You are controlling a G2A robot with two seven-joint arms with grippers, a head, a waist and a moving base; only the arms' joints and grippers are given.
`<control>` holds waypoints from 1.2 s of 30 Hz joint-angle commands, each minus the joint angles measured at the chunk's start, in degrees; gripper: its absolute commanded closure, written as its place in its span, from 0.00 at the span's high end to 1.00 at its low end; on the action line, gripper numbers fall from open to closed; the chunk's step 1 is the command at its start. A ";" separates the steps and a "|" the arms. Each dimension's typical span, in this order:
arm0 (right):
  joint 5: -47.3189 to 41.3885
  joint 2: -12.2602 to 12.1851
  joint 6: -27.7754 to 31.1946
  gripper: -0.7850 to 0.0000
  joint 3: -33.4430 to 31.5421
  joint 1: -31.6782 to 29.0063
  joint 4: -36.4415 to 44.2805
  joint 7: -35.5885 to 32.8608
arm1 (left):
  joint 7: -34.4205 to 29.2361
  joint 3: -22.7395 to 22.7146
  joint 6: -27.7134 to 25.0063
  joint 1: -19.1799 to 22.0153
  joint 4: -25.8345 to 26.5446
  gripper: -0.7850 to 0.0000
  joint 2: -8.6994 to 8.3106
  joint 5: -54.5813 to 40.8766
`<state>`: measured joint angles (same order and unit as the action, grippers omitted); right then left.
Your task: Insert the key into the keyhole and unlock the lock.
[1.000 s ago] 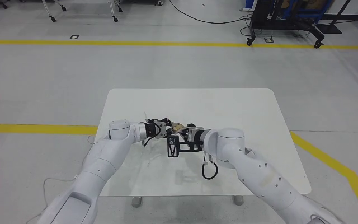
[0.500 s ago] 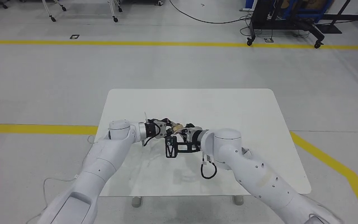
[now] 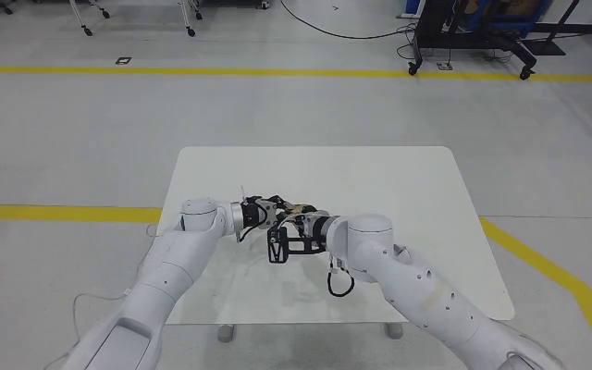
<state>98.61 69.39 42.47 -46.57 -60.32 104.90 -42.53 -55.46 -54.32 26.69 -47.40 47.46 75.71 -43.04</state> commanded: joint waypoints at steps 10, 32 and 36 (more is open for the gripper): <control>-4.31 -2.89 2.00 0.00 -14.15 -8.02 6.35 6.87 | -0.60 -1.60 -1.18 -0.11 0.11 0.00 -0.69 0.72; 9.10 -4.01 11.95 0.00 -10.65 -6.75 7.27 8.93 | -1.22 -1.78 4.22 -0.73 1.90 0.00 -1.28 1.38; 10.78 -4.00 13.56 0.00 -9.24 -5.94 7.33 9.62 | -1.39 -1.13 4.14 -0.62 2.11 0.00 -1.24 2.20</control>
<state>109.08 65.36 55.65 -56.23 -66.53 112.41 -33.22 -56.77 -55.65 30.85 -48.07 49.53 74.46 -41.09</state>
